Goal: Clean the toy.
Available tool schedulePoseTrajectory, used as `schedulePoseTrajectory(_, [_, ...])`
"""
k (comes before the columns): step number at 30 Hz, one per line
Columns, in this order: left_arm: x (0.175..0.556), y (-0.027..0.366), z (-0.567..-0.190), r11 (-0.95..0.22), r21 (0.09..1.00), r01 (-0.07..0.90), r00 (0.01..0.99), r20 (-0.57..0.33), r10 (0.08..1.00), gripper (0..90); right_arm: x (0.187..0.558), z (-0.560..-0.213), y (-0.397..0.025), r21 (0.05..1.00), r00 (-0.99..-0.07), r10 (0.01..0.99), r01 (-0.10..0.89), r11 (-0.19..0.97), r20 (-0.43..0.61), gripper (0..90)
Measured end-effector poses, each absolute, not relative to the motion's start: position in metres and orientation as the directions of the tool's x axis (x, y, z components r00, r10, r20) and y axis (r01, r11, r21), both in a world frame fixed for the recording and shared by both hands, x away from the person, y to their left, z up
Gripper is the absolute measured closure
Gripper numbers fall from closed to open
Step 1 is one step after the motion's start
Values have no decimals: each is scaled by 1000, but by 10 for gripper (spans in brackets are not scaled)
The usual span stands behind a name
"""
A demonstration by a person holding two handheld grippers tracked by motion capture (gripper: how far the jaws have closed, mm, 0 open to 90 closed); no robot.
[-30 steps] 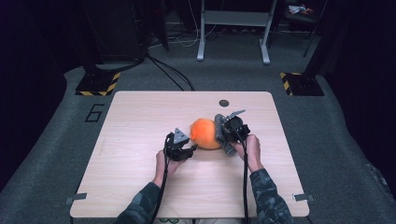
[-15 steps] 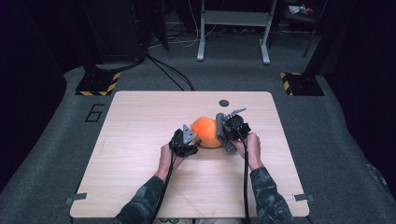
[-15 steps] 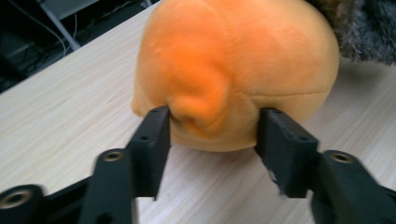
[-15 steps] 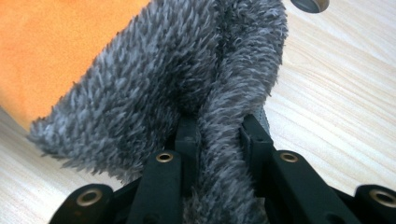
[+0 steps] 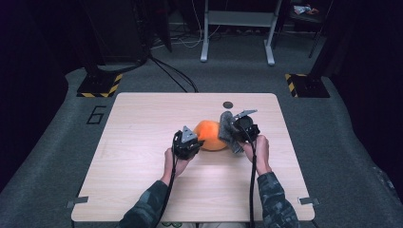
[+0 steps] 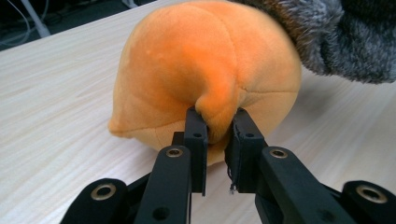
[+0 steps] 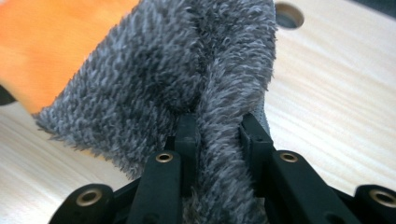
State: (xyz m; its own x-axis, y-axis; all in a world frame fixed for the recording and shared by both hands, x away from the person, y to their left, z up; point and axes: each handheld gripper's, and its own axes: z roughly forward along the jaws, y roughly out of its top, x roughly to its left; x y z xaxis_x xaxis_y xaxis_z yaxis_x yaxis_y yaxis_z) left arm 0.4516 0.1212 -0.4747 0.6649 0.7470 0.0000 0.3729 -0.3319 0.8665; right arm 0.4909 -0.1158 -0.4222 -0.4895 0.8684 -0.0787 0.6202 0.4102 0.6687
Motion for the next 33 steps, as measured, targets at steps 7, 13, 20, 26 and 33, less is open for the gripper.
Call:
schedulePoseTrajectory(7, [445,119,-462,-300,863,407,662,-52,748,789,480,-399,-102,706,-540,838,563,431,-80,726])
schedulePoseTrajectory(13, [441,115,-462,-292,862,414,657,-61,752,787,473,-391,-80,715,-608,788,508,481,-98,726])
schedulePoseTrajectory(20, [444,121,-468,-300,853,428,651,-60,757,780,477,-401,-69,694,-617,778,508,510,-120,723])
schedulePoseTrajectory(26, [443,122,-471,-290,859,421,651,-64,757,777,479,-405,-73,692,-614,779,507,513,-128,721])
schedulePoseTrajectory(33, [444,126,-474,-282,859,427,644,-71,761,777,481,-412,-82,680,-582,807,553,482,-99,721])
